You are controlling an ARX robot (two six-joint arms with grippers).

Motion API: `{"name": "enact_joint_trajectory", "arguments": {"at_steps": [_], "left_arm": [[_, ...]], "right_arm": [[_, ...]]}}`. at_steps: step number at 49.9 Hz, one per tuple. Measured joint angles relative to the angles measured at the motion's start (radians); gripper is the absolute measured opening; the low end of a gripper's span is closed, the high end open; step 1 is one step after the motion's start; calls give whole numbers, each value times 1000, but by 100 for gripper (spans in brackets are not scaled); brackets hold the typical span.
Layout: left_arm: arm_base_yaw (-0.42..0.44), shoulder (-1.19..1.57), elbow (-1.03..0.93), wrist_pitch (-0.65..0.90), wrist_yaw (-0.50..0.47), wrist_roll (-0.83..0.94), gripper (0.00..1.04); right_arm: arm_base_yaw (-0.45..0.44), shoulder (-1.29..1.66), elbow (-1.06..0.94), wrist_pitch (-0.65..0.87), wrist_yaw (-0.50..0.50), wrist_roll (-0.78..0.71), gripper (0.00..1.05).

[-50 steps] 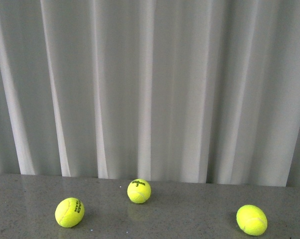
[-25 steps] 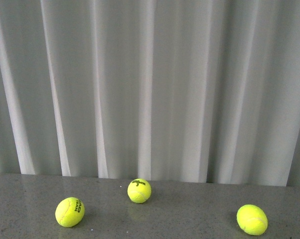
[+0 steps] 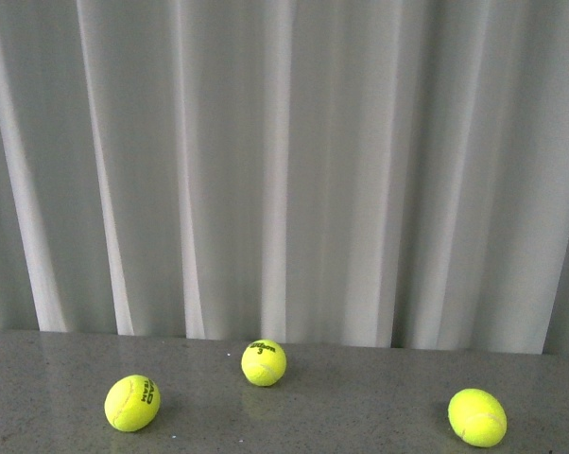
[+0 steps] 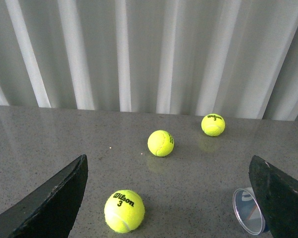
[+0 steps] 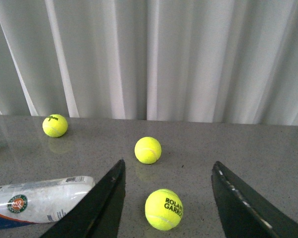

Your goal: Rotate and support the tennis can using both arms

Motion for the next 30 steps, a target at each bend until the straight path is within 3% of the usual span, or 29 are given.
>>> {"name": "enact_joint_trajectory", "arguments": {"at_steps": [10, 30], "left_arm": [[0, 0, 0, 0, 0, 0, 98], [0, 0, 0, 0, 0, 0, 98]], "right_arm": [[0, 0, 0, 0, 0, 0, 99], [0, 0, 0, 0, 0, 0, 98]]}}
